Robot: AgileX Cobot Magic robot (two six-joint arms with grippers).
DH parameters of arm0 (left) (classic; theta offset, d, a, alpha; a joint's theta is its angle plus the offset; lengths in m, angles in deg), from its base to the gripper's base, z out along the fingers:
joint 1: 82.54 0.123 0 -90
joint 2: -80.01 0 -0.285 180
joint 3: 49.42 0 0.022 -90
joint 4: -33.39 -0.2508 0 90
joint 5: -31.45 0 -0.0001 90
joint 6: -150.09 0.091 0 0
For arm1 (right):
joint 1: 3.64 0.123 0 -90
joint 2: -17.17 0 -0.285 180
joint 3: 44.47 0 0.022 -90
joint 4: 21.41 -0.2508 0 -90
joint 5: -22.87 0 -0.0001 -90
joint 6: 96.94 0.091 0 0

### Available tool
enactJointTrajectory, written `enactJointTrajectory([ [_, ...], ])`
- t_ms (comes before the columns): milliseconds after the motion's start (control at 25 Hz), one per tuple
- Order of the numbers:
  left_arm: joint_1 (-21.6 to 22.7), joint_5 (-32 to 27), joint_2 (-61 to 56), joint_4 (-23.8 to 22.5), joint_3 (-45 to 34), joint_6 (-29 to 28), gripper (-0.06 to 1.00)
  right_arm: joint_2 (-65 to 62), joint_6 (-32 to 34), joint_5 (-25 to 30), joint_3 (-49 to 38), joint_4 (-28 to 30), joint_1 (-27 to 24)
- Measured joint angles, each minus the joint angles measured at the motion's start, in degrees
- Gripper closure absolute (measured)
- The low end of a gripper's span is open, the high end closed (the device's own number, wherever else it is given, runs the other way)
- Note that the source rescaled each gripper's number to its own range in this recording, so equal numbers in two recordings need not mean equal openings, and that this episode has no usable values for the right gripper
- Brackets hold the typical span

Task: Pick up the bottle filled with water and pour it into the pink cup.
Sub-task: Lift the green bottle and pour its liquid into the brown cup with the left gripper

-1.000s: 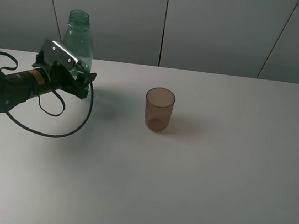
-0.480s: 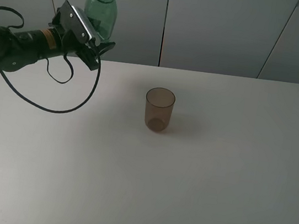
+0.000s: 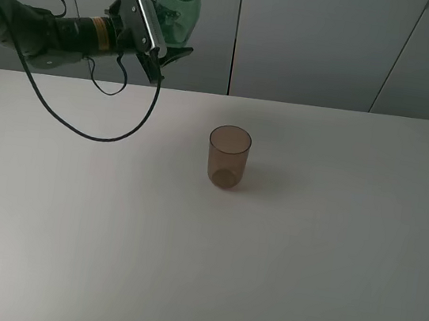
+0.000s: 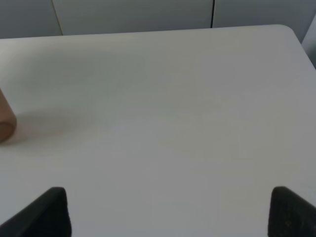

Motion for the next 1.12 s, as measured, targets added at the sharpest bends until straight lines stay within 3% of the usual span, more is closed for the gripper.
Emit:
enactJointTrajectory([
  [360, -2.85, -0.88, 8.01, -7.76, 11.18, -0.98, 0.94, 0.0, 0.0, 0.0, 0.0, 0.0, 0.0],
  [800, -3.75, -2.06, 14.37, -14.87, 17.53, 4.89, 0.94, 0.0, 0.0, 0.0, 0.0, 0.0, 0.0],
  [1120, -5.31, -2.05, 16.6, -17.43, 22.62, 8.18, 0.94, 0.0, 0.0, 0.0, 0.0, 0.0, 0.0],
])
